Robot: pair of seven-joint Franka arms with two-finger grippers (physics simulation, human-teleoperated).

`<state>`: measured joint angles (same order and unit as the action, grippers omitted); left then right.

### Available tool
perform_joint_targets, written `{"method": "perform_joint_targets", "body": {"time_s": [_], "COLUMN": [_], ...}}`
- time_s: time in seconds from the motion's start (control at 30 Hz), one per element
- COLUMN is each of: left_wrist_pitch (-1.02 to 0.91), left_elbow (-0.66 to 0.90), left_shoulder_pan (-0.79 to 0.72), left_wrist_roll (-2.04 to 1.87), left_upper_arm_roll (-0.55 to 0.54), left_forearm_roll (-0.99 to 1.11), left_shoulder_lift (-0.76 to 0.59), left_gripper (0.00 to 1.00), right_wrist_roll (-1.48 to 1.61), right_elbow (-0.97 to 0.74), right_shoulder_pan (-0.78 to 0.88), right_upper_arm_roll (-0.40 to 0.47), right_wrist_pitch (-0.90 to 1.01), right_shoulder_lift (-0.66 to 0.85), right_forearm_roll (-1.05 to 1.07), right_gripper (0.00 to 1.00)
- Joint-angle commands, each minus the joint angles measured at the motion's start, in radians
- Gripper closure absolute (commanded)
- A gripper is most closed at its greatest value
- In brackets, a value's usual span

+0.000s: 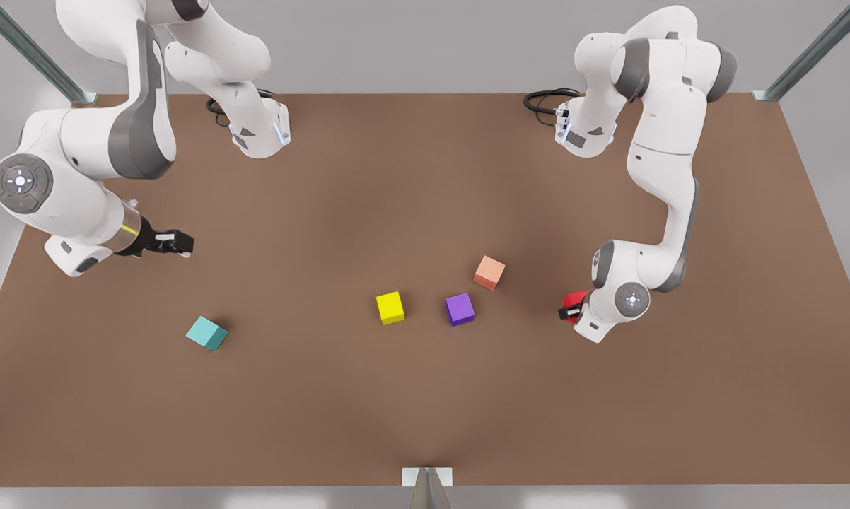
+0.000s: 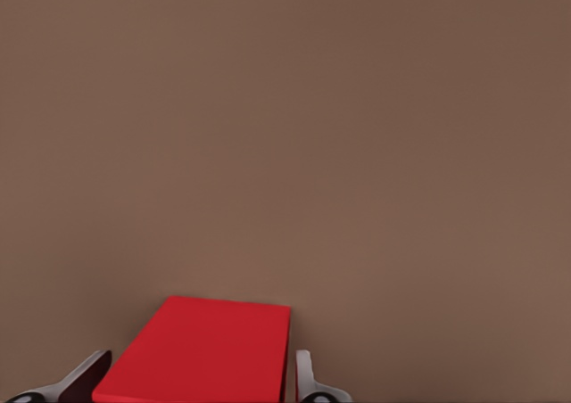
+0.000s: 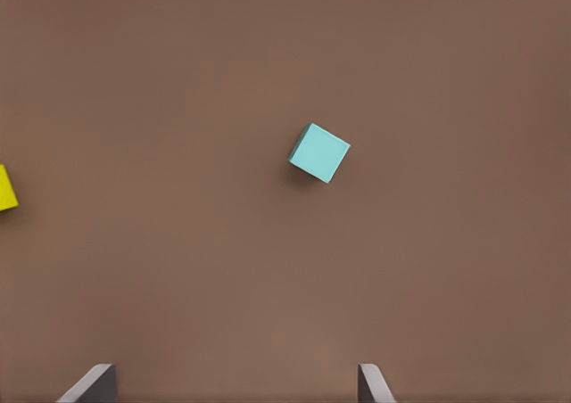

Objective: Pick up red wooden cube and pass to hand red wooden cube and place in blue wooden cube

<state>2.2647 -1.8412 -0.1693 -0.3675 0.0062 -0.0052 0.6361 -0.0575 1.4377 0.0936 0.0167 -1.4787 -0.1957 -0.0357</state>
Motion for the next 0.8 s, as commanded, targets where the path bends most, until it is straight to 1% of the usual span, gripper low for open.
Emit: {"method": "perform_joint_targets", "body": {"time_s": [0.0, 0.03, 0.07, 0.1, 0.17, 0.2, 0.23, 0.3, 0.33, 0.37, 0.4, 0.43, 0.47, 0.5, 0.53, 0.57, 0.6, 0.67, 0.77], "left_wrist_pitch": [0.053, 0.052, 0.052, 0.052, 0.047, 0.032, -0.023, -0.12, -0.258, -0.468, -0.591, -0.574, -0.5, -0.394, -0.248, -0.238, -0.238, -0.241, -0.274], "left_elbow": [0.0, 0.0, 0.0, 0.0, 0.0, 0.011, 0.049, 0.095, 0.175, 0.33, 0.516, 0.664, 0.743, 0.752, 0.781, 0.869, 0.887, 0.886, 0.876], "left_shoulder_pan": [0.001, 0.001, -0.001, -0.001, -0.001, -0.006, -0.007, -0.001, -0.001, -0.006, -0.009, -0.009, -0.009, -0.01, -0.01, -0.01, -0.009, -0.001, 0.013], "left_wrist_roll": [0.096, 0.093, 0.091, 0.087, 0.079, 0.015, -0.004, -0.005, -0.005, -0.007, -0.005, -0.025, -0.065, -0.073, -0.068, -0.06, -0.025, 0.021, 0.096], "left_upper_arm_roll": [0.0, 0.0, 0.0, 0.0, 0.0, -0.005, -0.023, -0.043, -0.074, -0.118, -0.201, -0.302, -0.377, -0.445, -0.558, -0.63, -0.654, -0.654, -0.654], "left_forearm_roll": [-0.001, -0.001, -0.001, -0.001, -0.004, -0.015, -0.058, -0.062, -0.067, -0.182, -0.327, -0.482, -0.553, -0.579, -0.618, -0.618, -0.618, -0.616, -0.613], "left_shoulder_lift": [0.004, 0.002, 0.002, 0.0, -0.003, -0.009, -0.004, -0.032, -0.043, -0.041, 0.014, 0.106, 0.178, 0.217, 0.302, 0.402, 0.43, 0.427, 0.427], "left_gripper": [0.1, 0.21, 0.23, 0.24, 0.27, 0.3, 0.31, 0.31, 0.31, 0.31, 0.31, 0.31, 0.31, 0.31, 0.32, 0.32, 0.32, 0.32, 0.32], "right_wrist_roll": [-0.005, -0.005, -0.005, -0.004, -0.004, -0.004, -0.002, 0.014, 0.209, 0.372, 0.49, 0.709, 0.812, 0.911, 1.059, 1.208, 1.309, 1.576, 1.877], "right_elbow": [0.0, 0.0, 0.0, 0.0, 0.001, 0.0, -0.002, -0.019, -0.055, -0.111, -0.114, -0.12, -0.12, -0.123, -0.195, -0.287, -0.307, -0.306, -0.298], "right_shoulder_pan": [0.0, 0.0, 0.0, 0.0, -0.002, -0.002, -0.002, 0.003, -0.003, -0.006, -0.029, -0.031, -0.028, -0.014, -0.011, -0.011, -0.011, -0.006, -0.006], "right_upper_arm_roll": [0.0, 0.0, 0.0, 0.0, 0.0, 0.0, 0.0, -0.004, 0.0, 0.002, 0.002, 0.002, -0.006, -0.014, -0.057, -0.08, -0.08, -0.077, -0.073], "right_wrist_pitch": [0.0, 0.0, 0.0, -0.003, -0.003, -0.003, -0.005, -0.045, -0.045, -0.043, -0.043, -0.043, -0.042, -0.041, -0.043, -0.043, -0.045, -0.049, -0.075], "right_shoulder_lift": [-0.001, -0.001, -0.002, -0.004, -0.004, -0.004, -0.005, -0.042, -0.077, -0.139, -0.195, -0.303, -0.375, -0.425, -0.53, -0.62, -0.636, -0.65, -0.648], "right_forearm_roll": [0.002, 0.002, 0.002, 0.002, 0.002, 0.002, -0.004, 0.014, 0.138, 0.213, 0.413, 0.675, 0.921, 1.058, 1.155, 1.162, 1.16, 1.157, 1.149], "right_gripper": [0.0, 0.0, 0.0, 0.0, 0.0, 0.0, 0.0, 0.0, 0.0, 0.0, 0.0, 0.0, 0.0, 0.0, 0.0, 0.0, 0.0, 0.0, 0.0]}}
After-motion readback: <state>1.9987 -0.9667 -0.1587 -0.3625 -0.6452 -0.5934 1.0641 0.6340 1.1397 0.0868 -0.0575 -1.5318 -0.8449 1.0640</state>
